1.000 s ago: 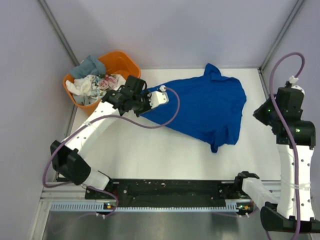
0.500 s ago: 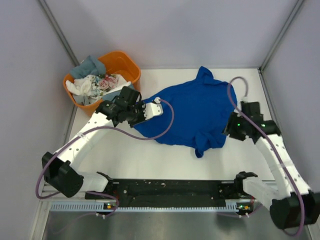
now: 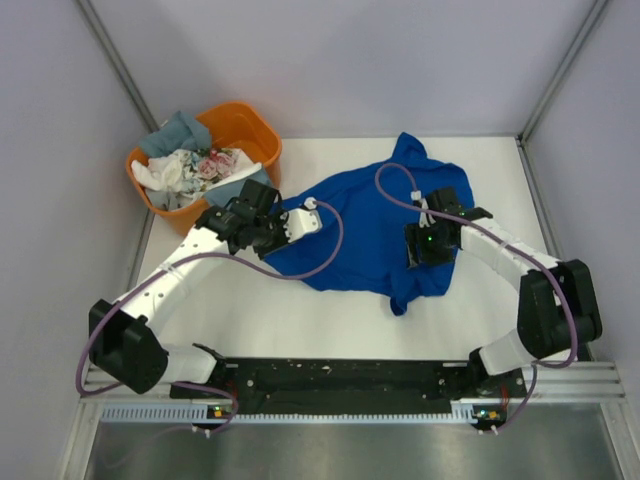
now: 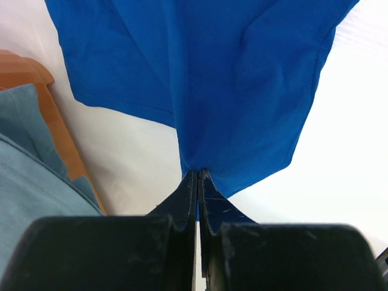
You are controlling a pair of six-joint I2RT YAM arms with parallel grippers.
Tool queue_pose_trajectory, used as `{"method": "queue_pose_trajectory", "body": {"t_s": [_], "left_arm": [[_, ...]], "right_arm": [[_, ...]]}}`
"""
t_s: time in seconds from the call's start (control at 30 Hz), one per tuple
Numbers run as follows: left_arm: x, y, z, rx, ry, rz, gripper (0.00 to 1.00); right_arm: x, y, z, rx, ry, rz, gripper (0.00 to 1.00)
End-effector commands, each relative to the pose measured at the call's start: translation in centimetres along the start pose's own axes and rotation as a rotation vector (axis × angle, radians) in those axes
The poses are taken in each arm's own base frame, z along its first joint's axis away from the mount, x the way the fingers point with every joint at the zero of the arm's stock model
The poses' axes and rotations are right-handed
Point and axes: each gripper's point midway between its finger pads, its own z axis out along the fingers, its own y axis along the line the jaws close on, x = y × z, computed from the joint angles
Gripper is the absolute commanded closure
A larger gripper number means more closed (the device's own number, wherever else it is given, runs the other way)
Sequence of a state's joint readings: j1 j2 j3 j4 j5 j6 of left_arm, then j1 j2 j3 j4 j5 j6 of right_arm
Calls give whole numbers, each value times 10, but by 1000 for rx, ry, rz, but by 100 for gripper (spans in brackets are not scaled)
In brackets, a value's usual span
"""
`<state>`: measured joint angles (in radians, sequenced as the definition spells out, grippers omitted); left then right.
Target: Fold and stack the t-shirts
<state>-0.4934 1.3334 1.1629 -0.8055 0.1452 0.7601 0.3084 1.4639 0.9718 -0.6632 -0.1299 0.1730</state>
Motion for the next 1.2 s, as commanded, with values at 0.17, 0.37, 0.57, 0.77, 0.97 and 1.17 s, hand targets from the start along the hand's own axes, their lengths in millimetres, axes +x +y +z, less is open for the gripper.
{"method": "queue_pose_trajectory", "body": {"t_s": [0.17,0.37,0.57,0.77,0.97,1.17], "left_arm": [[-6,9,5,-20,-25,-23,100],[-6,15,3,-39,-16,-24,100],[-21,27,-13,-74,-50,-9,100],[-55,51,-61,-152,-131,13,100],[-100,78,-148,-281,-249,45,100],[-135,85,-216,-354,-393,80,100]], "right_arm": [[-12,21,18,-96,12,-79,69],[-20,9,-10,-16,-39,-44,100],[-81,-18,-132,73,-417,48,100],[-98,-37,-291,265,-817,48,100],[-83,-23,-434,297,-1188,22,100],[-55,-18,-533,362,-1432,-2,100]]}}
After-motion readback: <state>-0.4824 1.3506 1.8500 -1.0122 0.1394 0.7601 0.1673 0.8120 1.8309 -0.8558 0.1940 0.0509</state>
